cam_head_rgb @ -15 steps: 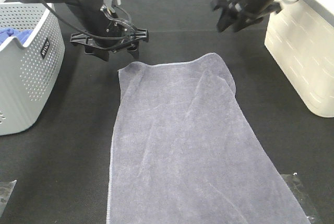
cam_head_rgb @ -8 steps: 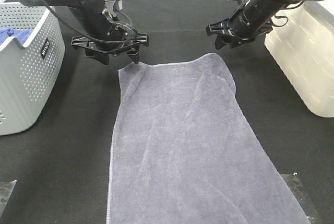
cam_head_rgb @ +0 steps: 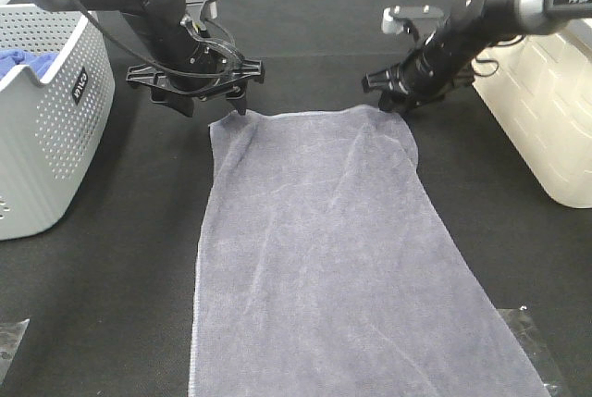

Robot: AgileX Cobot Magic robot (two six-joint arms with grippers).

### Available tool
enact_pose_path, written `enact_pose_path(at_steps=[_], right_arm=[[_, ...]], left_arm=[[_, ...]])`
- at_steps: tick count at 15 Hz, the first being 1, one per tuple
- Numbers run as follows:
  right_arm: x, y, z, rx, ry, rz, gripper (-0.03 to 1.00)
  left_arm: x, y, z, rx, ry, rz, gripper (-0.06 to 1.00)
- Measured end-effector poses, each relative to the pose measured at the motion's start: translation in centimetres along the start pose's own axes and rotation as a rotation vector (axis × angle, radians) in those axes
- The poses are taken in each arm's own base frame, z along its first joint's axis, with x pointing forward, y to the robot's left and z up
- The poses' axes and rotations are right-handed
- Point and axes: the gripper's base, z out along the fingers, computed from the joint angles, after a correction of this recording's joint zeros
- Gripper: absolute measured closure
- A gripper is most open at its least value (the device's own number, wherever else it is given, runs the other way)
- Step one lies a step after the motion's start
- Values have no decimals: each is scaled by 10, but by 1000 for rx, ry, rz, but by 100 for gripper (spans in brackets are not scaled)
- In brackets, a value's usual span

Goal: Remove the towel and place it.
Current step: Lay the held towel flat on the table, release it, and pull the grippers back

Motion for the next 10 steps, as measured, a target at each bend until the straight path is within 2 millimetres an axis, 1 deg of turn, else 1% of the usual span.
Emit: enact_pose_path(at_steps=[2, 3, 5, 6, 7, 8, 10], right_arm=[[0, -1, 1, 6, -2, -7, 66], [0, -1, 1, 4, 1, -6, 67], [-2, 1, 0, -10, 7, 11, 64], [-3, 2, -1, -22, 28, 23, 54], [-7, 4, -5, -32, 42, 28, 48], [-12, 5, -10, -42, 50, 32, 46], [-24, 8, -23, -56, 57, 16, 44]], left_arm=[[0, 0, 0, 1, 0, -1, 23], [0, 0, 0, 1, 0, -2, 23], [0, 0, 0, 1, 0, -2, 23], [0, 0, 0, 1, 0, -2, 23], [0, 0, 0, 1, 0, -2, 23], [0, 0, 0, 1, 1, -2, 23], [0, 0, 0, 1, 2, -2, 23]])
